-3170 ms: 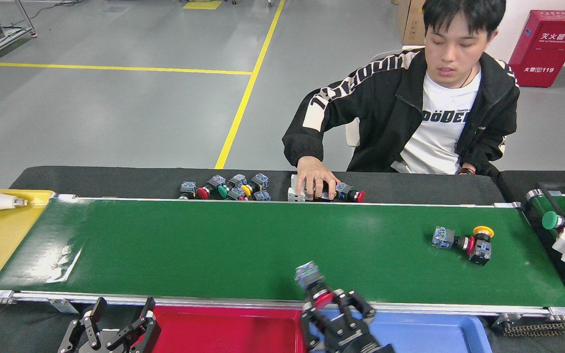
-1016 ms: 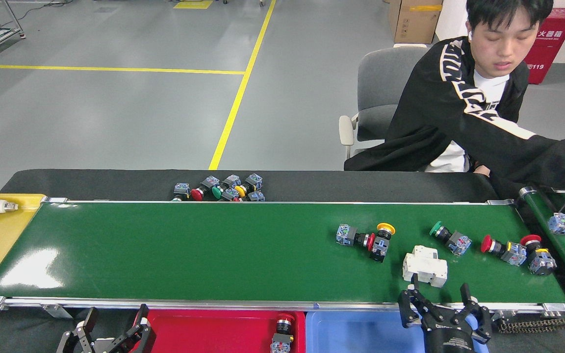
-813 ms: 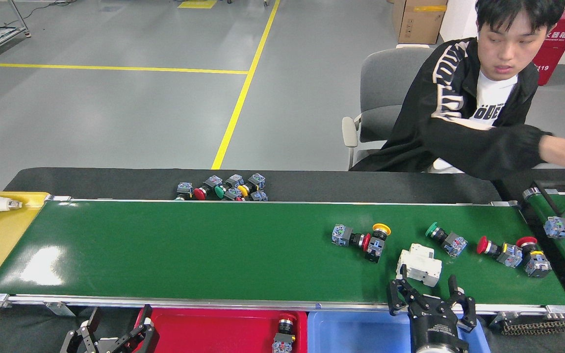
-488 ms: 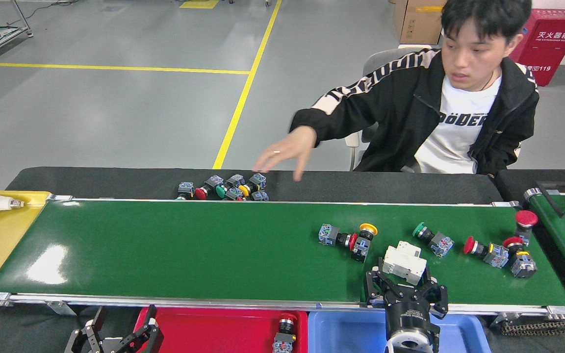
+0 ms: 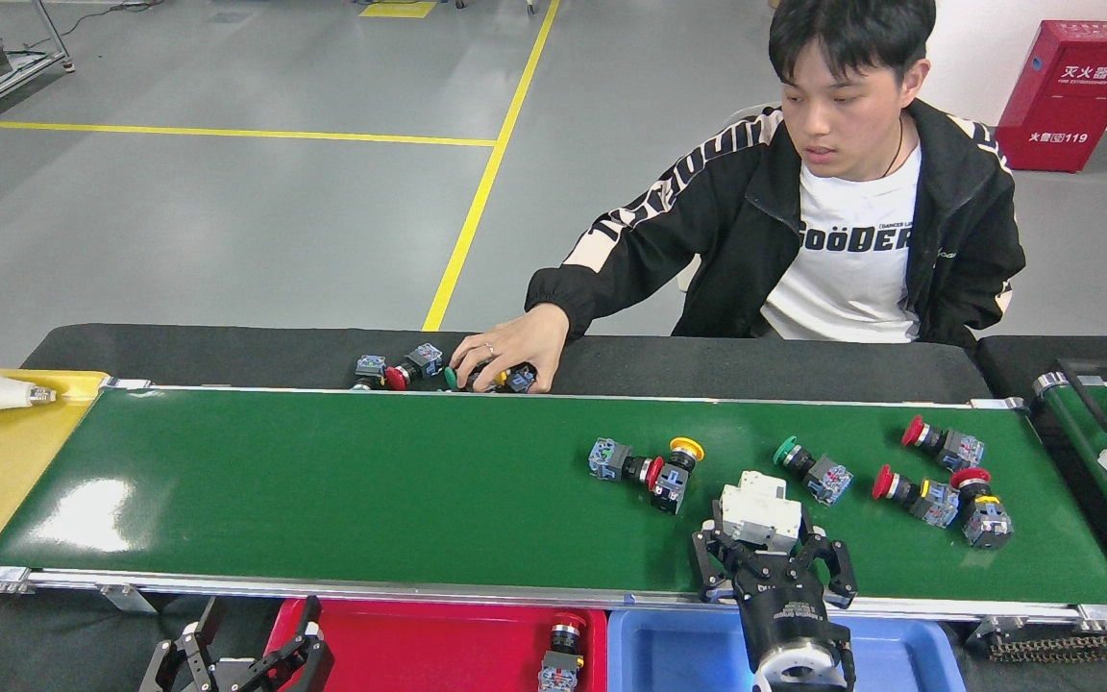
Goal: Pick switch part from conveyor to tray
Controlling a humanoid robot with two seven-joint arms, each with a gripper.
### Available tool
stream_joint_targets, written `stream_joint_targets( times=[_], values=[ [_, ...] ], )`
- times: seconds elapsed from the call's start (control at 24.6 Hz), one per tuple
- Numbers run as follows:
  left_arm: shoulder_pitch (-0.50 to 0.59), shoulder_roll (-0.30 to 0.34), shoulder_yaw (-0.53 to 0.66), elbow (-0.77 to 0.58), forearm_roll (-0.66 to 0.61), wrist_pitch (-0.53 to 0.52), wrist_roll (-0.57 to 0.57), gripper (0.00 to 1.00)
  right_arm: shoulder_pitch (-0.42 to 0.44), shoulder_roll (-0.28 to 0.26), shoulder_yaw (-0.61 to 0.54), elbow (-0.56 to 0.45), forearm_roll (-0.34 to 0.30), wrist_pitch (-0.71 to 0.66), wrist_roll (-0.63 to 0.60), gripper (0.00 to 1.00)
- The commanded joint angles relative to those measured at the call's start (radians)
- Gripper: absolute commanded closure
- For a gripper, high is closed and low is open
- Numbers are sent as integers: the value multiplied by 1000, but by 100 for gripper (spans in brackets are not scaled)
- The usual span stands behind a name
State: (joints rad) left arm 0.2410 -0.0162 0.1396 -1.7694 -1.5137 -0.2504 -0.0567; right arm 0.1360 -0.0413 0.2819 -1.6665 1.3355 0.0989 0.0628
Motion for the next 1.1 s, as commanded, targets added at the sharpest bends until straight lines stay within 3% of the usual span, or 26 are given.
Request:
stream_joint_targets(
  times=[0.0,0.08,0.2,0.41,0.45,0.49,0.73,0.85,1.06],
  values=[
    [-31,39,-54,-10,-3,-6,1,0,54,-52,-13,-70,-4,-188,3,40],
    [-80,62,-113,-10,-34,2,-18,0,111,-107,-67,-88,-58,-330,-1,40],
    [-160,28,-178,31,-146,2,-35,0,194,-160,-190,-88,-134,-516,-6,39],
    [-253,-41,-218,177,-237,2,-65,0,269,-140,-426,-78,-180,-788,-1,34],
    [-282,-56,-218,211,-238,2,-80,0,272,-120,-452,-75,-182,-791,2,9],
    [-301,-59,-218,229,-238,2,-88,0,275,-106,-463,-75,-182,-789,3,1],
    [-439,-64,-253,412,-250,53,-95,0,289,-88,-526,-75,-191,-789,6,1],
    [-503,-64,-271,487,-250,80,-92,0,272,-42,-575,-79,-225,-785,8,1],
    [-571,-67,-310,567,-250,108,-92,0,154,26,-593,-85,-226,-568,12,2]
  ],
)
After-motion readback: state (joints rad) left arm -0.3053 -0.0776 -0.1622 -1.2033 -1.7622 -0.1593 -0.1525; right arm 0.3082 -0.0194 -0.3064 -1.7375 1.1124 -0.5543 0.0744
